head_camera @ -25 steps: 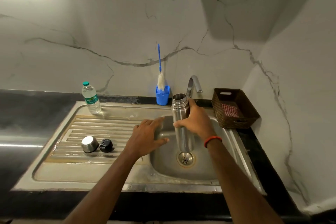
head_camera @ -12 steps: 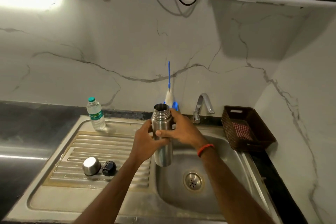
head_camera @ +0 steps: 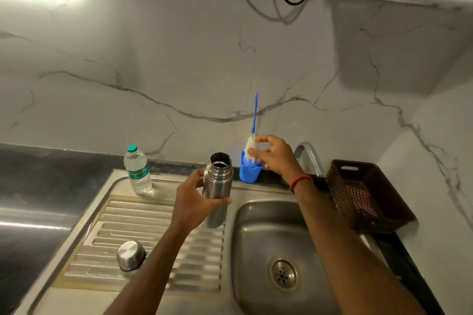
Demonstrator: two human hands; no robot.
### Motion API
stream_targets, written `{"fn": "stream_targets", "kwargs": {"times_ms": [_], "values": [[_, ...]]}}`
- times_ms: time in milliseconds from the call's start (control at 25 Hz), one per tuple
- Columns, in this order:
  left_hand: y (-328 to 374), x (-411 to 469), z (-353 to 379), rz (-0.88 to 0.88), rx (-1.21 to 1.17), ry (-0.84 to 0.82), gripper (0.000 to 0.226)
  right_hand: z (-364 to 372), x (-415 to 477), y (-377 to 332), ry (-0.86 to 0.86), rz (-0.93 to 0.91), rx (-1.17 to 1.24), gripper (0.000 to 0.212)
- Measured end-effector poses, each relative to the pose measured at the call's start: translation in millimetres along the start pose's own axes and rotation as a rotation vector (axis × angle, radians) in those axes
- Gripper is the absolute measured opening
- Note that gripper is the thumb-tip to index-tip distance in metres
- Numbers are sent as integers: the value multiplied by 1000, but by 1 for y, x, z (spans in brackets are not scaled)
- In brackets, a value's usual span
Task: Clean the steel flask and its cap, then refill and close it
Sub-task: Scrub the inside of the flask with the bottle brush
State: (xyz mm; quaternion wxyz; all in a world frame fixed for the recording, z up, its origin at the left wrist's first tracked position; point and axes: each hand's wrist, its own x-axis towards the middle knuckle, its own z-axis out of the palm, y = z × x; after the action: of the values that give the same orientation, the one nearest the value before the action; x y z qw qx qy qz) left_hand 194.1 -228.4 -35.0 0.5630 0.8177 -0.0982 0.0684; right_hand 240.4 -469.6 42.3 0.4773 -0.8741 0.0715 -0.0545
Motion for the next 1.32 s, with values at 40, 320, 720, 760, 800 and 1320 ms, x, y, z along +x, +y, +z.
{"fn": "stream_targets", "kwargs": {"times_ms": [40,320,720,760,800,1320], "values": [[-6,3,-1,-10,5,0,78,2,15,-1,47,13,-10,55],[-35,22,1,-37,14,-19,78,16,105,1,54,33,-73,42],[-50,39,8,-66,1,-6,81,11,123,2,170,-48,-360,30],[-49,38,9,-64,6,-6,81,9,124,2,178,-54,-350,29],[-48,37,9,-64,10,-11,81,4,125,-1,212,-72,-334,29],[-26,15,-2,-72,85,-42,78,-45,91,-38,342,-218,-133,29]]}}
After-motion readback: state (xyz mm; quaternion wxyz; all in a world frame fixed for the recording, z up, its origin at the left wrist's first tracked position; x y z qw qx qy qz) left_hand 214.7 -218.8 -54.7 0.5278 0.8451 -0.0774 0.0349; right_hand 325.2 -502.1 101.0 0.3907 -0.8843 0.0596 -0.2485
